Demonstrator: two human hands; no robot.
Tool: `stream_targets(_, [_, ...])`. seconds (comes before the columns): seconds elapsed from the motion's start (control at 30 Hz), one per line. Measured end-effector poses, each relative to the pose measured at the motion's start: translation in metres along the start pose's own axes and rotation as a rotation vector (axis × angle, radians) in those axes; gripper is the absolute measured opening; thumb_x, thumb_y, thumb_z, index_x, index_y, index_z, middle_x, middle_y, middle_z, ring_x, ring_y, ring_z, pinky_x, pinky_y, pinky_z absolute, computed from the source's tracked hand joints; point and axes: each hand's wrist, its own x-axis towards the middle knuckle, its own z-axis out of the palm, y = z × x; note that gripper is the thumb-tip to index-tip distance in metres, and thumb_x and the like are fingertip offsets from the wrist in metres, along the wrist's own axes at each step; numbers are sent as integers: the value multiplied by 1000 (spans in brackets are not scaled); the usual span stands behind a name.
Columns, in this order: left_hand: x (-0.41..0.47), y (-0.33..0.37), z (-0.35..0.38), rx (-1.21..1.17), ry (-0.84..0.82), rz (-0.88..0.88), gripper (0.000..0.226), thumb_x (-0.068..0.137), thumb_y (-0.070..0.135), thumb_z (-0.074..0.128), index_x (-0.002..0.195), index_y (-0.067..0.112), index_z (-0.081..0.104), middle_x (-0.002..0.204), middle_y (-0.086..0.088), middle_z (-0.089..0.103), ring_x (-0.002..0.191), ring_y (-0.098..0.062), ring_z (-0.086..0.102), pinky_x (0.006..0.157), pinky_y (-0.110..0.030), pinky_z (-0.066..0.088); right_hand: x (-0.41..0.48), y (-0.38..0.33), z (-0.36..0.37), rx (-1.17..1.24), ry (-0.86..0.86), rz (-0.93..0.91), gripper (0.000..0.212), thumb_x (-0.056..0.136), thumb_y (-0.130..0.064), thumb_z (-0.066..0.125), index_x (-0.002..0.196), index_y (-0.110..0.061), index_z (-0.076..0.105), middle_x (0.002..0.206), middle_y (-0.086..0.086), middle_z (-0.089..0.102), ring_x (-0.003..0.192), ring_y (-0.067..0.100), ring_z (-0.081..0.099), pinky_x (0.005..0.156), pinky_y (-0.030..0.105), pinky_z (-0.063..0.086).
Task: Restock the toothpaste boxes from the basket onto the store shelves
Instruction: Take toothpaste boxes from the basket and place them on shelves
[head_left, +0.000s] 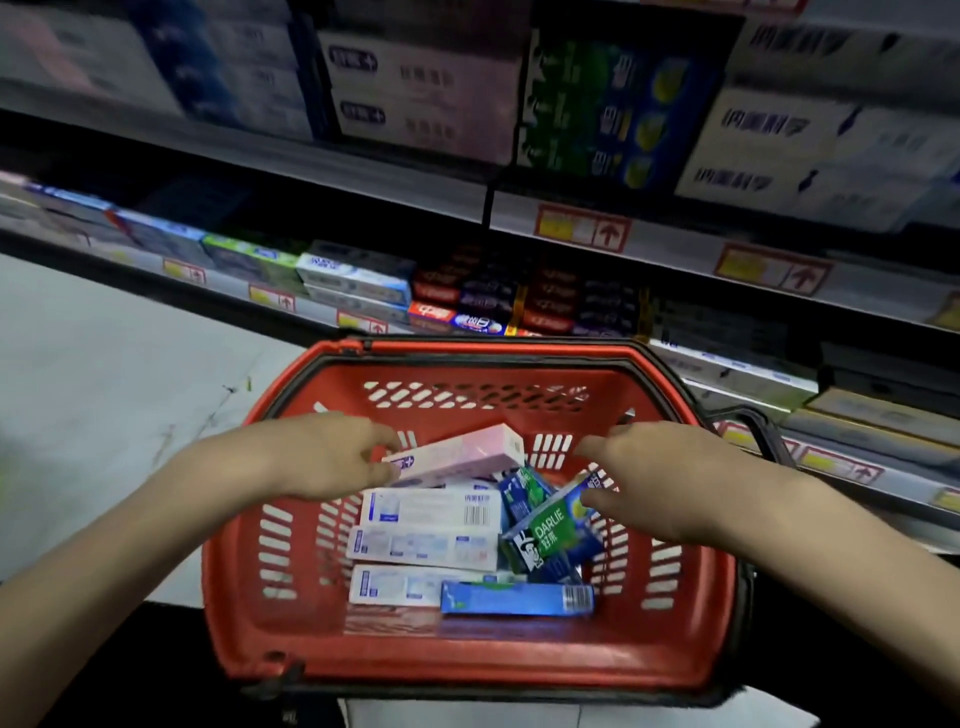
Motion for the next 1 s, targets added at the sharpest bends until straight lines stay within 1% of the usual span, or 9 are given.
stream_targets(0.13, [3, 5, 5, 29, -63, 0, 51, 106, 52, 45, 154, 36, 43, 140, 3, 62, 126, -20, 57, 102, -29, 44, 20, 0, 21, -48, -121, 19, 45, 104, -48, 48, 141, -23, 54, 136, 6, 63, 125, 30, 60, 97, 39, 51])
stream_targets(0.27, [7, 13, 9, 99, -90, 3, 52, 107, 50, 42, 156, 31, 41, 144, -1, 59, 130, -24, 55, 93, -27, 41, 54, -8, 35, 30, -216, -51, 51, 104, -48, 52, 147, -21, 51, 144, 9, 60, 132, 30, 56, 105, 37, 48])
stream_targets(0.33, [7, 19, 12, 131, -72, 20, 52, 107, 50, 41, 155, 30, 42, 141, -2, 61, 128, -26, 56, 99, -31, 46, 76, -13, 45, 56, -173, -73, 55, 102, -44, 56, 151, -19, 47, 147, 9, 58, 134, 29, 55, 105, 36, 48])
stream_targets(0.43, [6, 27, 15, 156, -75, 57, 52, 108, 49, 40, 156, 29, 41, 147, -4, 57, 132, -28, 54, 103, -34, 46, 107, -20, 62, 21, -51, -60, 61, 97, -28, 65, 152, -19, 41, 138, 10, 59, 126, 31, 58, 89, 36, 51])
stream_targets(0.5, [2, 31, 15, 140, -100, 76, 52, 108, 49, 40, 157, 29, 40, 149, -4, 54, 134, -27, 52, 102, -33, 43, 127, -28, 67, 41, 23, -31, 64, 92, -17, 65, 151, -20, 39, 135, 10, 54, 125, 33, 55, 90, 41, 54])
stream_targets(0.57, [-4, 32, 12, 128, -105, 86, 52, 109, 48, 39, 157, 29, 40, 150, -3, 54, 134, -27, 52, 99, -32, 42, 145, -37, 69, 141, 93, 14, 61, 91, -15, 67, 146, -17, 41, 134, 11, 49, 127, 34, 50, 94, 44, 52])
stream_targets(0.73, [-23, 25, 6, 211, 27, 64, 49, 108, 49, 38, 151, 26, 46, 144, -5, 58, 128, -30, 57, 101, -39, 49, 174, -58, 87, 319, 200, 138, 55, 88, -14, 71, 136, -11, 44, 136, 14, 48, 124, 36, 51, 94, 44, 50])
stream_targets(0.9, [-34, 6, -5, 172, 56, 23, 47, 107, 50, 40, 147, 26, 49, 136, -4, 61, 122, -28, 59, 97, -38, 51, 183, -65, 105, 296, 297, 189, 59, 89, -9, 73, 137, -11, 40, 140, 13, 46, 125, 33, 49, 86, 43, 52])
stream_targets(1.0, [-33, 0, -14, 182, 79, -10, 49, 108, 48, 40, 150, 24, 47, 143, -6, 58, 128, -29, 57, 103, -40, 50, 183, -71, 100, 261, 317, 228, 64, 88, -3, 72, 142, -9, 39, 140, 14, 48, 126, 34, 51, 90, 42, 51])
